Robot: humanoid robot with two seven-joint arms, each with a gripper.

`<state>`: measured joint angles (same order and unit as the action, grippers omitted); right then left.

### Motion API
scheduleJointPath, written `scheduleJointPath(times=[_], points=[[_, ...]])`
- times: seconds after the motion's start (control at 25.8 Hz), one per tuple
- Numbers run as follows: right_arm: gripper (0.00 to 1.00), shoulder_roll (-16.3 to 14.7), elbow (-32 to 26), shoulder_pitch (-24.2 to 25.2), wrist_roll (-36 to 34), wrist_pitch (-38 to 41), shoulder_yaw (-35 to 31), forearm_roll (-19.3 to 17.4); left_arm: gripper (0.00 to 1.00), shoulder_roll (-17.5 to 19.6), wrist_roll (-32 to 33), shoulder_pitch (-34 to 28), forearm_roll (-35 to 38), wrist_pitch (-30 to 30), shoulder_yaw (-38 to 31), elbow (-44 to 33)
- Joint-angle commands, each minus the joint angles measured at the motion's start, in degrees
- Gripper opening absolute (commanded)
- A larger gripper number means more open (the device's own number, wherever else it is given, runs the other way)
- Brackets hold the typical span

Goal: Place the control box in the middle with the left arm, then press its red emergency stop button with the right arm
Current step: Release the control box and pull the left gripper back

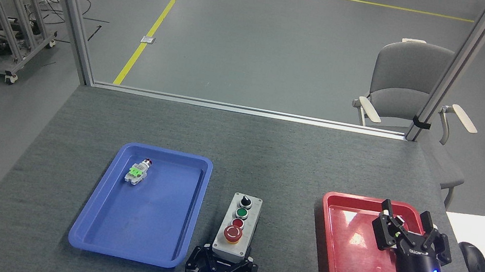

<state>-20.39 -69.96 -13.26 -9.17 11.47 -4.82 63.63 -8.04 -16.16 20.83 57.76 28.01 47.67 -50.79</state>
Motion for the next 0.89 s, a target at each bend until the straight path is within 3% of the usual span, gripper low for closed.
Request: scheduleJointPath(times=[0.0, 0.04, 0.16, 0.31, 0.5, 0.7, 0.78, 0.85], points=[[1.00, -0.1, 0.0, 0.1, -0.3, 0.0, 0.0, 0.0, 0.54, 0.1, -0.1, -0.1, 0.0, -1.9, 0.0, -0.1], [1.00, -0.1, 0.0, 0.1, -0.3, 0.1, 0.0, 0.0, 0.87, 0.1, -0.1, -0.1, 0.0, -1.6, 0.0, -0.2], [1.00, -0.2, 0.1, 0.3, -0.3, 0.1, 0.0, 0.0, 0.99, 0.0, -0.3, -0.1, 0.1, -2.3, 0.1, -0.5], [1.00, -0.2, 0.1, 0.3, -0.3, 0.2, 0.0, 0.0, 0.99, 0.1, -0.3, -0.3, 0.2, -5.3, 0.7, -0.6], [1.00, -1.0, 0.2, 0.3, -0.3, 0.1, 0.0, -0.6, 0.99, 0.3, -5.1, -3.9, 1.5, -3.0, 0.9, -6.2], [0.99, -1.1, 1.6, 0.1, -0.7, 0.0, 0.0, -0.8, 0.99, 0.4, -7.0, -7.1, 9.7, 0.0, 0.0, -11.8], [0.92, -1.2, 1.8, 0.0, -0.8, 0.0, 0.1, -0.8, 0.99, 1.0, -7.2, -8.3, 10.9, 0.2, -0.6, -14.1], [0.77, -1.7, 1.8, -0.1, -0.8, 0.2, 0.4, -0.8, 0.99, 2.5, -7.2, -9.1, 11.0, 0.2, -1.7, -16.4]])
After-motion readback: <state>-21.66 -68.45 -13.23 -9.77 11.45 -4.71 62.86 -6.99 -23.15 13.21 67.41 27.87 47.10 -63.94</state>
